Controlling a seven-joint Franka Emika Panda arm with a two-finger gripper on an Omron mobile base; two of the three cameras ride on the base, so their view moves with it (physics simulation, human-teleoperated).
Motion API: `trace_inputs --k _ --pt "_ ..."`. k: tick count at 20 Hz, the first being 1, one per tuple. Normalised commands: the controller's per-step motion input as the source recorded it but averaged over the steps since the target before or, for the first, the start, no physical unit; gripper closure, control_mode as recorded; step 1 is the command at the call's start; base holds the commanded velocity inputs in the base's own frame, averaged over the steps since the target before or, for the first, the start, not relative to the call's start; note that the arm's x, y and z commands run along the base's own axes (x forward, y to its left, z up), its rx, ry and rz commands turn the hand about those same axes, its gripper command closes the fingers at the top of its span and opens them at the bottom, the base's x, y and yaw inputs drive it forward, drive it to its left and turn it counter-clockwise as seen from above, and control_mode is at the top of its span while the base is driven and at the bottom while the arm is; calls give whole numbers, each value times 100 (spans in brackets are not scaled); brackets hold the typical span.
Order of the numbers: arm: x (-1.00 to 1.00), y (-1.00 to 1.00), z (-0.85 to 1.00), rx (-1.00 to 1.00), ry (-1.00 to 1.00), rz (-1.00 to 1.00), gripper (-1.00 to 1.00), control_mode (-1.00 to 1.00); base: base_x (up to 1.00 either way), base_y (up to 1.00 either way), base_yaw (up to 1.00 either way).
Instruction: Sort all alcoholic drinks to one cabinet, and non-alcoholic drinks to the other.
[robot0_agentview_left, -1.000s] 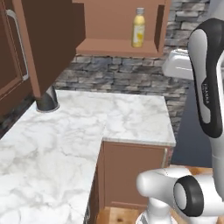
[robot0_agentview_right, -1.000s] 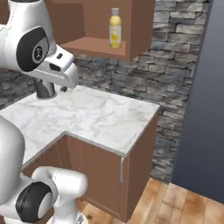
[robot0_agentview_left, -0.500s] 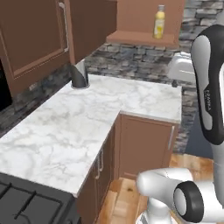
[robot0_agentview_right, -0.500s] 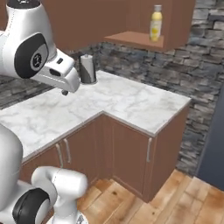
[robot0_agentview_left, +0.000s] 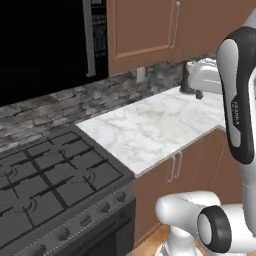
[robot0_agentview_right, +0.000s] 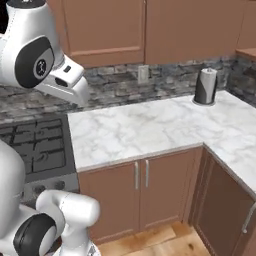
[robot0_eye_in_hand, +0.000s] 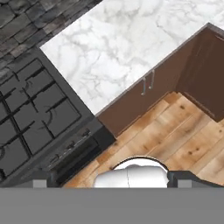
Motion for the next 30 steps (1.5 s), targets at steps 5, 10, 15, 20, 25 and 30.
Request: trace_inputs --k 5,10,15,20,25,30 --pt "0 0 0 0 0 0 -100 100 -51 0 77" --pt "0 0 0 0 0 0 -100 100 -87 0 56" --pt "0 0 0 0 0 0 -100 100 -100 6 28" --pt "0 0 0 0 0 0 -100 100 -84 65 21" --pt "0 0 0 0 0 0 -100 100 -34 100 20" --pt "0 0 0 0 0 0 -100 100 -13 100 19"
